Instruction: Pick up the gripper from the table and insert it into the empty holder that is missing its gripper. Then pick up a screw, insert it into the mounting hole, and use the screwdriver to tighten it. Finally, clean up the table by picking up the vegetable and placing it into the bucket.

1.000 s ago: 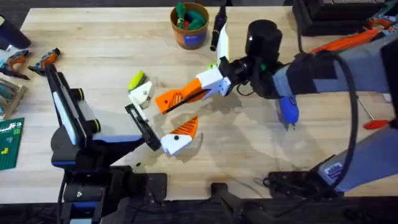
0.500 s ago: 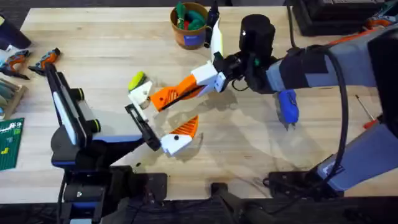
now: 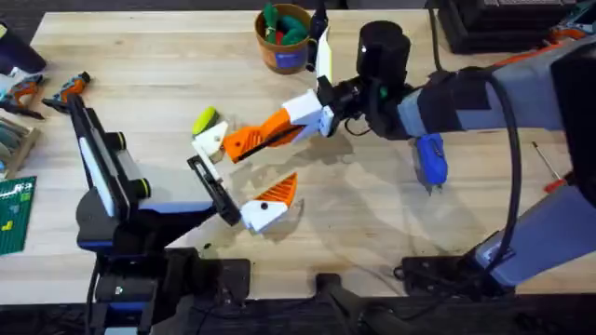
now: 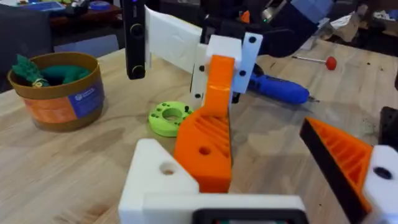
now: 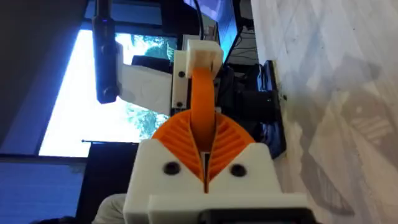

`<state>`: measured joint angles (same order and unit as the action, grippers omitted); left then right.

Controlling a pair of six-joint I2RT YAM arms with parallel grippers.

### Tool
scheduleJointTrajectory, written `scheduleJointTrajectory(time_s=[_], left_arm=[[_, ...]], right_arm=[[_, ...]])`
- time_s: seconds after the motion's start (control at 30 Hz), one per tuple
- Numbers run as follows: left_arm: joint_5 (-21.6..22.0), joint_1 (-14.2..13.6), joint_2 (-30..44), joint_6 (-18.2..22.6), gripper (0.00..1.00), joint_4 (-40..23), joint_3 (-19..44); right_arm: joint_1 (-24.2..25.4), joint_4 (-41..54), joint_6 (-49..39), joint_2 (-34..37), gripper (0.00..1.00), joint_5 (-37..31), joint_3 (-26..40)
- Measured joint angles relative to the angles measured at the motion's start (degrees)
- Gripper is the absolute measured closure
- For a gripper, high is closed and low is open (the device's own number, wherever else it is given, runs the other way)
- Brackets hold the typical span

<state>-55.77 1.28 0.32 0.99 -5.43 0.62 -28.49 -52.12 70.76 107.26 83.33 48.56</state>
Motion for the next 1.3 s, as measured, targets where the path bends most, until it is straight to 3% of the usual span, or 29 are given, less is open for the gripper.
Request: scheduleJointTrajectory(time_s=[0.43,1.3], left_arm=[[0.1,0.2,0.0,-0.1,0.015,0.0,0.0],[1.4,0.3,0.0,-0.1,0.015,0.1,0.0]], right_arm=[[-0.9,0.3,0.9,0.0,0.988,-2.1,0.4],[-3.7,2.6,1.5,4.8,0.988,-2.4,7.9]])
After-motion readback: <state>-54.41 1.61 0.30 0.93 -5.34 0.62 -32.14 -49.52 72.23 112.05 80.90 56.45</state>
